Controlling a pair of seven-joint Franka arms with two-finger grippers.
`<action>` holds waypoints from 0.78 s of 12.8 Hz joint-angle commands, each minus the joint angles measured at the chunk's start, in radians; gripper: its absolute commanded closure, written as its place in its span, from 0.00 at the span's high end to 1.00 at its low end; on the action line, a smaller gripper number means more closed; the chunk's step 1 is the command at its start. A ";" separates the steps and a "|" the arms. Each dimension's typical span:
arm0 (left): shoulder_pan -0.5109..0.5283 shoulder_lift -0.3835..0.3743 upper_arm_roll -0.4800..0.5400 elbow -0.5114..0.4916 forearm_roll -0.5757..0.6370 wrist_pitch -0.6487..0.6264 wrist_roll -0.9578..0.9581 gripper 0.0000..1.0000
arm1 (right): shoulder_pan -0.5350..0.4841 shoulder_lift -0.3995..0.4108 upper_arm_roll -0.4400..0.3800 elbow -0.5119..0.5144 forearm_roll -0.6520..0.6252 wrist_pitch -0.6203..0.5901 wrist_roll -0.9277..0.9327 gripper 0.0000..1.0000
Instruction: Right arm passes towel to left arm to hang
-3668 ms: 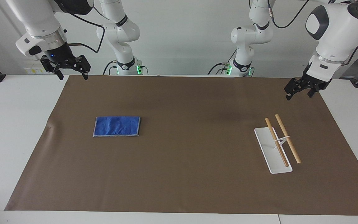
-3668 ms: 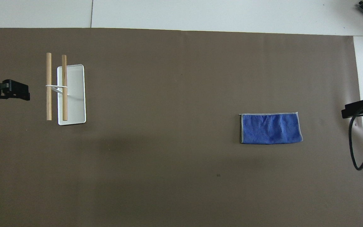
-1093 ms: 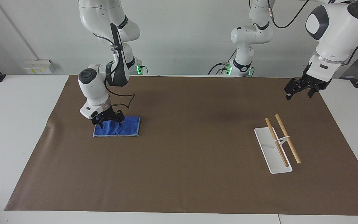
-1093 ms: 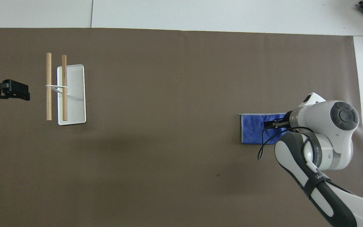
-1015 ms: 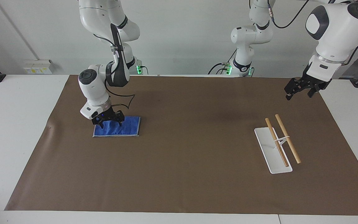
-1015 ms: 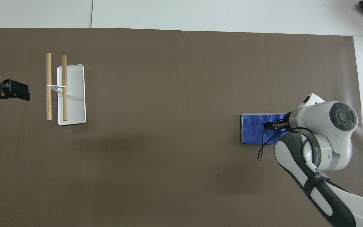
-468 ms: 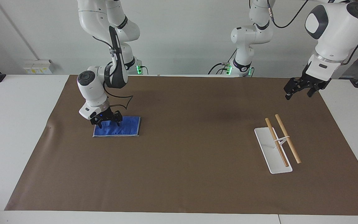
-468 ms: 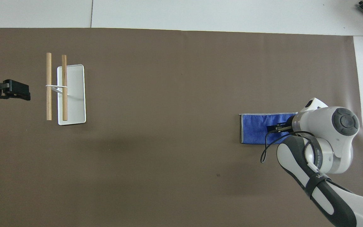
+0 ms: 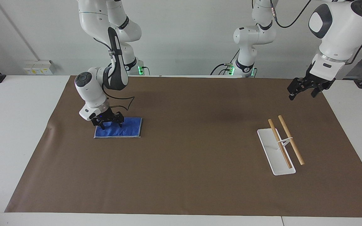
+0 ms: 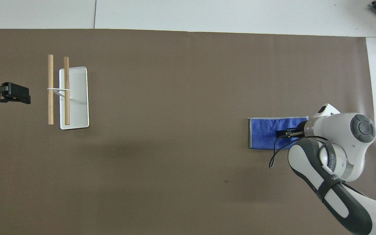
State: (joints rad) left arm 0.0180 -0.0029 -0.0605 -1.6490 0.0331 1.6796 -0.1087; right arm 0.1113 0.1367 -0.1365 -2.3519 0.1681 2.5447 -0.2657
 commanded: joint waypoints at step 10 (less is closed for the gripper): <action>-0.010 -0.189 0.004 -0.420 -0.185 0.321 -0.136 1.00 | 0.013 -0.026 0.006 0.139 0.051 -0.163 0.014 0.00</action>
State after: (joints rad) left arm 0.0164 -0.1204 -0.0662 -1.9337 -0.1026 1.8644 -0.1637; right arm 0.1246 0.1270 -0.1308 -2.2867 0.1811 2.4724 -0.2594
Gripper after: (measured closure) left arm 0.000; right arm 0.885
